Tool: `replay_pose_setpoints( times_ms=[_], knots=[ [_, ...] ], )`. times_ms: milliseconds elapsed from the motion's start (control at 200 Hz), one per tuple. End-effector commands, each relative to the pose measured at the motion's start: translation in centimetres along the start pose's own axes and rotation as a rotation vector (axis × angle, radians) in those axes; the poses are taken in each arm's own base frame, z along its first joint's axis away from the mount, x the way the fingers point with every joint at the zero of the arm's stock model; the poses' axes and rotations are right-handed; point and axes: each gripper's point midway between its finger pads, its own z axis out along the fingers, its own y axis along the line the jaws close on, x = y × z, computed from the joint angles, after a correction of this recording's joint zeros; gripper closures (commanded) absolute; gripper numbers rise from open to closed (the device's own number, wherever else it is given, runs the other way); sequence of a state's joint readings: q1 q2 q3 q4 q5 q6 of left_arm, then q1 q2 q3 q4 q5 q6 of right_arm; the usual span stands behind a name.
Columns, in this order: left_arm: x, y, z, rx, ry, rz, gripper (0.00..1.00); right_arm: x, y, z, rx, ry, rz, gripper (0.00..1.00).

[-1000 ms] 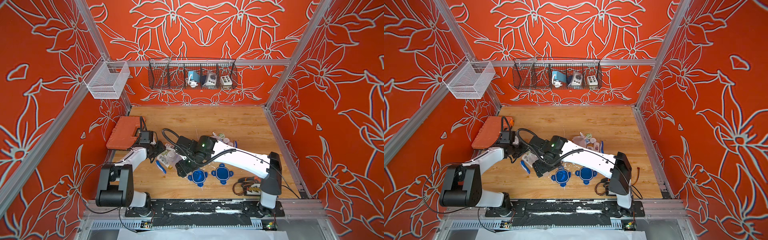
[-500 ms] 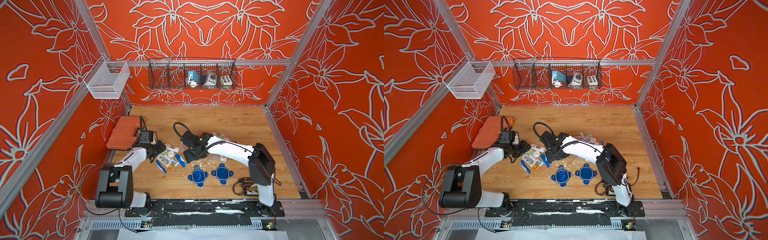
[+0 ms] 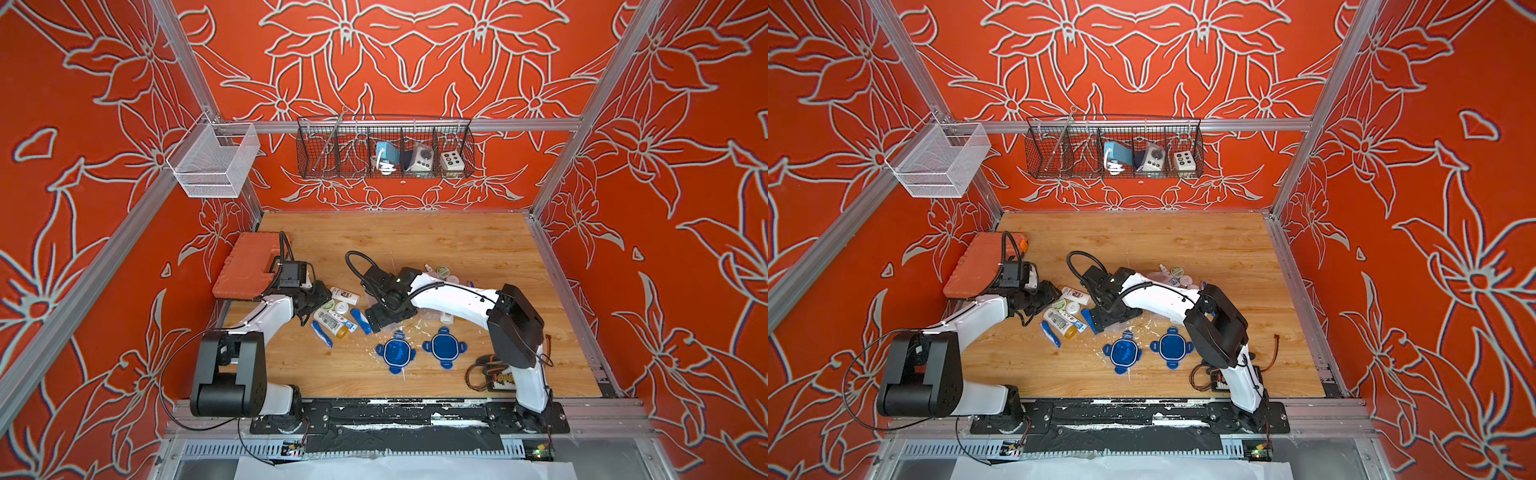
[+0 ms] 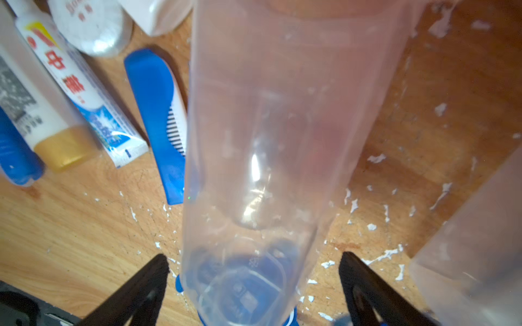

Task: Take out toiletry kits
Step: Place the container at the center of the board.

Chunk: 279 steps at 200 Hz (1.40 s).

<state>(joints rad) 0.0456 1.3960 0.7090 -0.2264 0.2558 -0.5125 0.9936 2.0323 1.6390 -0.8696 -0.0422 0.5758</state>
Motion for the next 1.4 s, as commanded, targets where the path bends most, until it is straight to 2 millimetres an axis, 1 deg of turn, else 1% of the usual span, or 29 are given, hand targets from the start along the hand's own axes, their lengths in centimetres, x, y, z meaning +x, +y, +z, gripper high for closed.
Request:
replay_pose_setpoints(
  times_ms=[0, 85, 185, 245, 380, 540, 701, 841, 1041, 1156, 1256, 1316, 1391],
  knots=[
    [-0.1, -0.4, -0.5, 0.011, -0.014, 0.021, 0.47, 0.5, -1.0, 0.6, 0.033, 0.062, -0.030, 0.06],
    [-0.1, -0.4, -0.5, 0.011, -0.015, 0.024, 0.48, 0.0, -1.0, 0.3, 0.040, 0.057, -0.039, 0.07],
    [-0.1, -0.5, -0.6, 0.014, -0.014, 0.023, 0.47, 0.1, -1.3, 0.8, 0.047, 0.084, -0.035, 0.10],
    [-0.1, -0.5, -0.6, 0.018, -0.014, 0.022, 0.47, 0.1, -0.8, 1.2, 0.008, 0.087, -0.033, 0.14],
    [-0.2, -0.6, -0.6, 0.019, -0.015, 0.026, 0.47, 0.0, 0.5, 1.3, -0.070, 0.087, -0.003, 0.23],
    [-0.3, -0.6, -0.8, 0.018, -0.023, 0.026, 0.48, -0.5, 1.5, 1.3, -0.120, 0.067, 0.093, 0.35],
    [-0.3, -0.6, -0.8, 0.017, -0.025, 0.027, 0.48, -0.7, 2.5, 2.5, -0.178, 0.077, 0.208, 0.38],
    [-0.3, -0.7, -0.9, 0.020, -0.027, 0.026, 0.48, -0.6, 3.4, 3.0, -0.236, 0.072, 0.293, 0.39],
    [-0.4, -0.9, -1.1, 0.029, -0.034, 0.029, 0.47, -0.7, 4.1, 3.1, -0.269, 0.082, 0.315, 0.39],
    [-0.4, -1.0, -1.0, 0.031, -0.031, 0.033, 0.47, -0.6, 4.0, 3.2, -0.261, 0.087, 0.314, 0.38],
    [-0.2, -0.9, -1.0, 0.026, -0.028, 0.034, 0.47, -0.5, 4.0, 3.2, -0.263, 0.091, 0.317, 0.28],
    [-0.2, -0.9, -1.0, 0.026, -0.028, 0.036, 0.47, -0.5, 3.9, 3.1, -0.261, 0.087, 0.313, 0.17],
    [-0.2, -1.1, -1.1, 0.030, -0.031, 0.039, 0.47, -0.6, 3.8, 2.9, -0.252, 0.081, 0.298, 0.13]
  ],
)
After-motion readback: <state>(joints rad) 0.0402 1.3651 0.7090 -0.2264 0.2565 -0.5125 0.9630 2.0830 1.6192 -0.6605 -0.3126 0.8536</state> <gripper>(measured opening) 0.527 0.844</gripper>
